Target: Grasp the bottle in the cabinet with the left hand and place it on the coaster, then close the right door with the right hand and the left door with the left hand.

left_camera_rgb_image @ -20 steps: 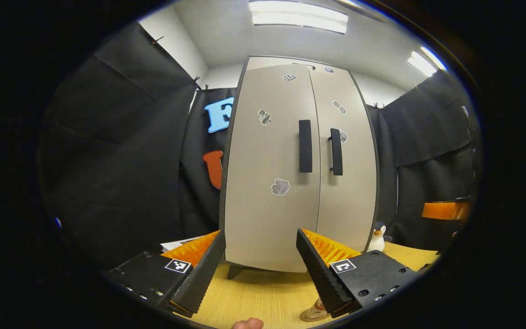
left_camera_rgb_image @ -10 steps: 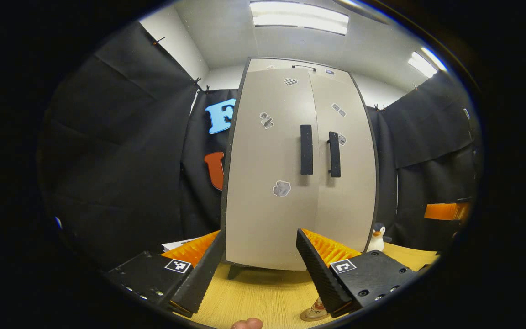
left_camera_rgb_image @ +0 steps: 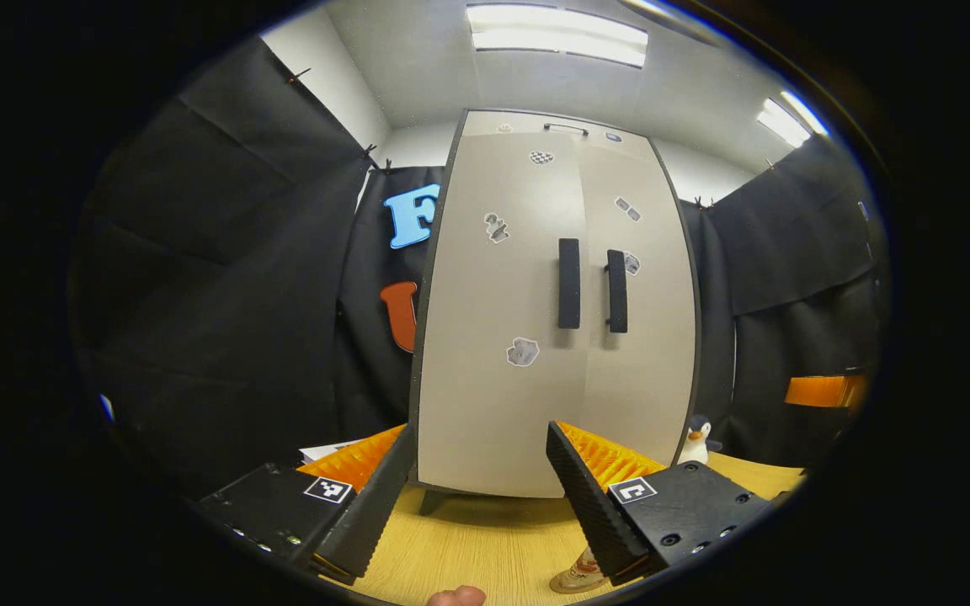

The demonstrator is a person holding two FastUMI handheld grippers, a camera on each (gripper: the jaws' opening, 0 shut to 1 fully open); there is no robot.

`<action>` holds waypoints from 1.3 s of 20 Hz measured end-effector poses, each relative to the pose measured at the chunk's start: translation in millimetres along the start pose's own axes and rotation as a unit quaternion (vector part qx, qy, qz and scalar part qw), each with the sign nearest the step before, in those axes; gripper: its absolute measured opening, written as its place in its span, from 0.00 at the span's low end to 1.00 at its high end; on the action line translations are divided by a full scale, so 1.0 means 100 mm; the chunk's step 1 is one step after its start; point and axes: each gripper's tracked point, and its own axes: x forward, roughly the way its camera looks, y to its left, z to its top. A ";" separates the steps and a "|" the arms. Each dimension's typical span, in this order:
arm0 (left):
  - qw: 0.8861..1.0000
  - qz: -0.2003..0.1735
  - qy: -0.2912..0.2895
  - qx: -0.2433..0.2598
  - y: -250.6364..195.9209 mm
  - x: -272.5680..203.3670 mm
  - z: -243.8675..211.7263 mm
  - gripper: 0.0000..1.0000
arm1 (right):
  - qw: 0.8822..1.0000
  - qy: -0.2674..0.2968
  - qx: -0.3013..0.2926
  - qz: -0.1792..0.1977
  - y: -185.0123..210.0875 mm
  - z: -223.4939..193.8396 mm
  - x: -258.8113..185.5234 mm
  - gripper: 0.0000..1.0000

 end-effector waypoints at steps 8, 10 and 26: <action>1.000 -0.001 0.000 0.001 -0.02 0.00 -0.02 0.99 | 1.000 0.001 0.000 0.007 0.01 -0.01 -0.02 0.99; 1.000 0.000 0.001 0.003 -0.02 0.00 -0.02 0.95 | 1.000 0.003 0.001 0.008 0.02 -0.02 -0.01 0.99; 1.000 -0.002 0.002 0.003 -0.01 0.04 -0.04 0.95 | 1.000 0.003 -0.002 0.005 0.02 -0.02 0.06 0.99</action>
